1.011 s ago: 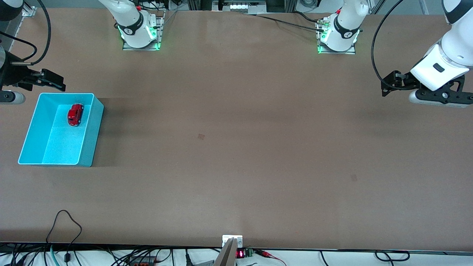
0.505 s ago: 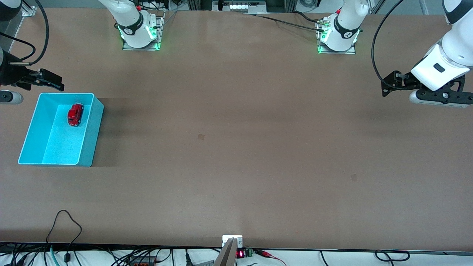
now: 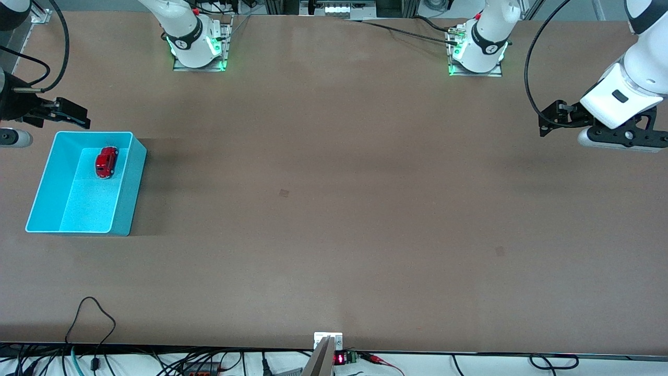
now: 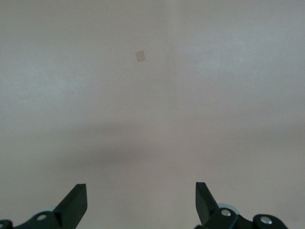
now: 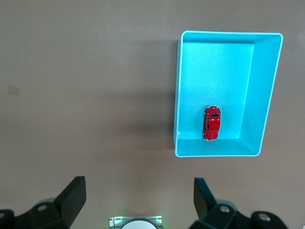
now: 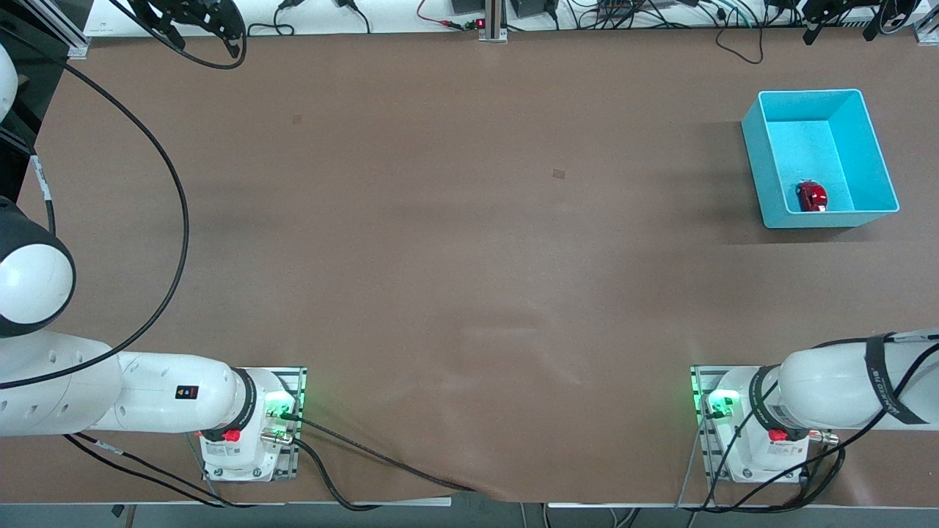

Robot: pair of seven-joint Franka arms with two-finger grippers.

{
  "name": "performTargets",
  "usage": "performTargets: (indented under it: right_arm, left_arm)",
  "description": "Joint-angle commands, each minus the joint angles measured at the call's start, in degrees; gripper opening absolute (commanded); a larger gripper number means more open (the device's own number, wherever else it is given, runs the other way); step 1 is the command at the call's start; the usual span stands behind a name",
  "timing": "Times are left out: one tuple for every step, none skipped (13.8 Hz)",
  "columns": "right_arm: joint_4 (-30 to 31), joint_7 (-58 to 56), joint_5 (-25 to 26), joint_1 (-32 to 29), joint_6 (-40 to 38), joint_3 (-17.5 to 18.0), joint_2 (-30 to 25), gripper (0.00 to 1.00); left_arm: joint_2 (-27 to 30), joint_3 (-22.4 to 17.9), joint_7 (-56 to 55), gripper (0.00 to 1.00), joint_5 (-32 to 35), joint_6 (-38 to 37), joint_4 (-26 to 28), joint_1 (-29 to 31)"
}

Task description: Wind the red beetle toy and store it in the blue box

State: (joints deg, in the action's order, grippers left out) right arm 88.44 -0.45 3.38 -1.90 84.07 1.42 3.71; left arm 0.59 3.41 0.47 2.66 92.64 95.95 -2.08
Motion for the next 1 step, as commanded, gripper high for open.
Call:
performTargets:
  right_arm:
    - [0.59,0.27,0.13,0.94,-0.40,-0.80,-0.90,1.00]
  left_arm:
    - [-0.50,0.10,0.15,1.00,-0.02,-1.15,-1.38,0.23]
